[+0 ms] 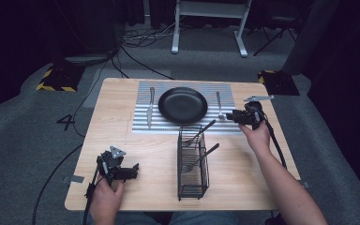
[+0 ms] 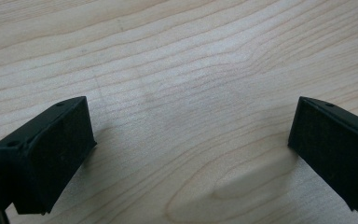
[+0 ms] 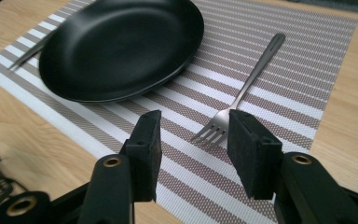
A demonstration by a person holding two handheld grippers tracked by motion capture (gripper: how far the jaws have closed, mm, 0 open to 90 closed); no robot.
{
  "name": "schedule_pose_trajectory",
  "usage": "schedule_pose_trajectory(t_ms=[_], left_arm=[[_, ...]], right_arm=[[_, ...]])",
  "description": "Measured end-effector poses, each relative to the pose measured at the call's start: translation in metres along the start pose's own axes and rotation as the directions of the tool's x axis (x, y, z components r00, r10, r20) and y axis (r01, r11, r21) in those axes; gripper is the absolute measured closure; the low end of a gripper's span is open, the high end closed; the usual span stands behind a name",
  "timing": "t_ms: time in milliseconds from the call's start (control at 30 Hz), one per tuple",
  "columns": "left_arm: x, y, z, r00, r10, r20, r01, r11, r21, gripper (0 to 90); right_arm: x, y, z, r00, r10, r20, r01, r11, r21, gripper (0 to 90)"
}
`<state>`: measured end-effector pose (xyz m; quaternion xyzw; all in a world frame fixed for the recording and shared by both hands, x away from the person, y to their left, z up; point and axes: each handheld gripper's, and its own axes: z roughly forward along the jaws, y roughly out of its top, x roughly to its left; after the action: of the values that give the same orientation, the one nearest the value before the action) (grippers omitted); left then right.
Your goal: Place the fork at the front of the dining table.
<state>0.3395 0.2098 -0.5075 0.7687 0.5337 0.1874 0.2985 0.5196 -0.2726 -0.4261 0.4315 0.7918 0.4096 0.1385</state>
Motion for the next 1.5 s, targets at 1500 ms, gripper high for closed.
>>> schedule_pose_trajectory(t_ms=[1500], left_arm=[[0.0,0.0,0.0,1.0,-0.002,0.001,0.002,1.0,-0.002,0.2]], right_arm=[[0.061,-0.11,-0.131,0.9675,-0.244,-0.066,0.246,0.969,0.028,38.2]])
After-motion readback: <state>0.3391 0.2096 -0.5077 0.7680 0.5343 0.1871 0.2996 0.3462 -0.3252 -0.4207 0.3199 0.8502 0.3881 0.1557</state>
